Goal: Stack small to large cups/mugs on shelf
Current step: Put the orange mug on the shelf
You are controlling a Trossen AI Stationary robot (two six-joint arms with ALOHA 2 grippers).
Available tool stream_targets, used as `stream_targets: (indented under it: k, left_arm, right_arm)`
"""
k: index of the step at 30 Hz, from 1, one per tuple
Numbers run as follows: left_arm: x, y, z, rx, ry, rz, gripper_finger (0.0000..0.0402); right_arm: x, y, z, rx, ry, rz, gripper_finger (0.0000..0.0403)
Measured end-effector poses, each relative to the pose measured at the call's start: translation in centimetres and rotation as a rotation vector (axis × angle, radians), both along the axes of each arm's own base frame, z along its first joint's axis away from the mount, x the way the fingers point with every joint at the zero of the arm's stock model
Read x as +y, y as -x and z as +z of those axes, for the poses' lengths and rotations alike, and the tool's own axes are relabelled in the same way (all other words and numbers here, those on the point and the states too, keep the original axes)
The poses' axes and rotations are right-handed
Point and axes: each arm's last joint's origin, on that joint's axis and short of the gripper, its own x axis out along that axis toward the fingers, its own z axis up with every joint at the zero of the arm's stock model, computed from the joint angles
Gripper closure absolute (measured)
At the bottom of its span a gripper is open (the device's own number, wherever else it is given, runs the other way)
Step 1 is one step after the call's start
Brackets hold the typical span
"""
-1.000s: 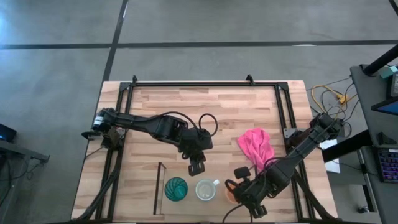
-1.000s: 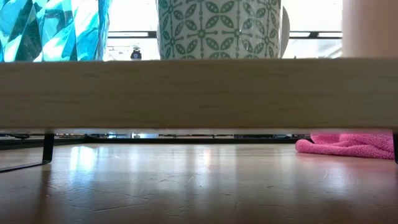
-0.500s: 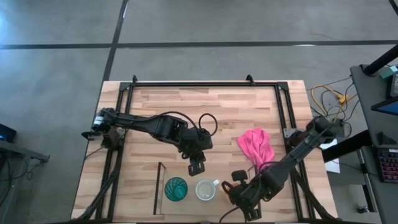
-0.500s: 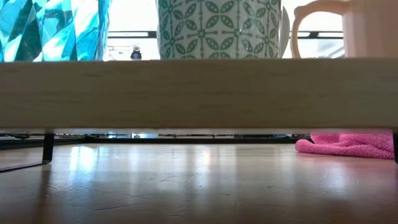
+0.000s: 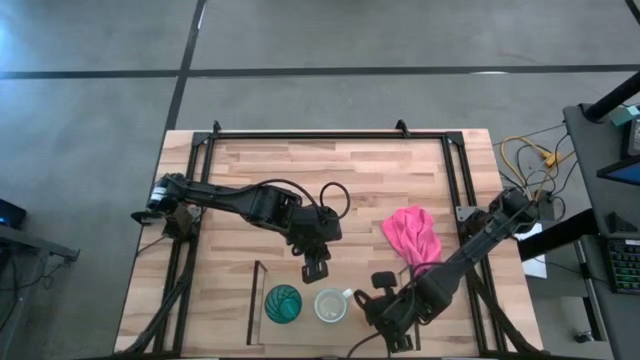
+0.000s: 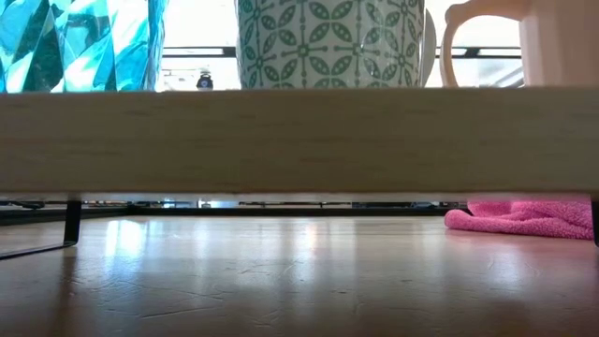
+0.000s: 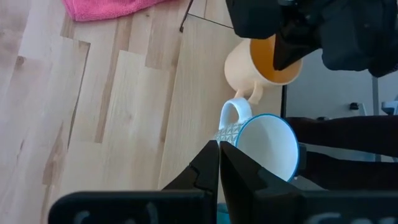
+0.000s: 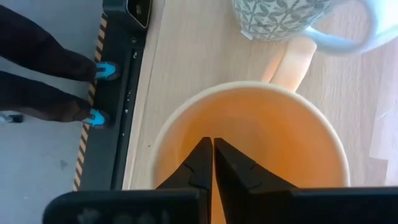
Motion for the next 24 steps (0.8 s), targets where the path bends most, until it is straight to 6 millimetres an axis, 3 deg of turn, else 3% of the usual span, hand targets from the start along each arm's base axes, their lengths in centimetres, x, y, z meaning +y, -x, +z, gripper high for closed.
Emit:
stream_targets:
  k: [8,15,24]
  left_arm:
    - [0.0,0.0,0.0,0.000,0.000,-0.001,0.0402]
    - [0.0,-0.1,0.1,-0.010,0.002,-0.002,0.0402]
    - [0.0,-0.1,0.1,-0.010,0.000,-0.005,0.0402]
  right_arm:
    - [-0.1,0.1,0.2,0.006,0.004,-0.018,0.0394]
    - [-0.4,0.0,3.0,-0.043,0.084,-0.033,0.0394]
    - [-0.4,-0.2,4.5,-0.097,0.079,0.076,0.0394]
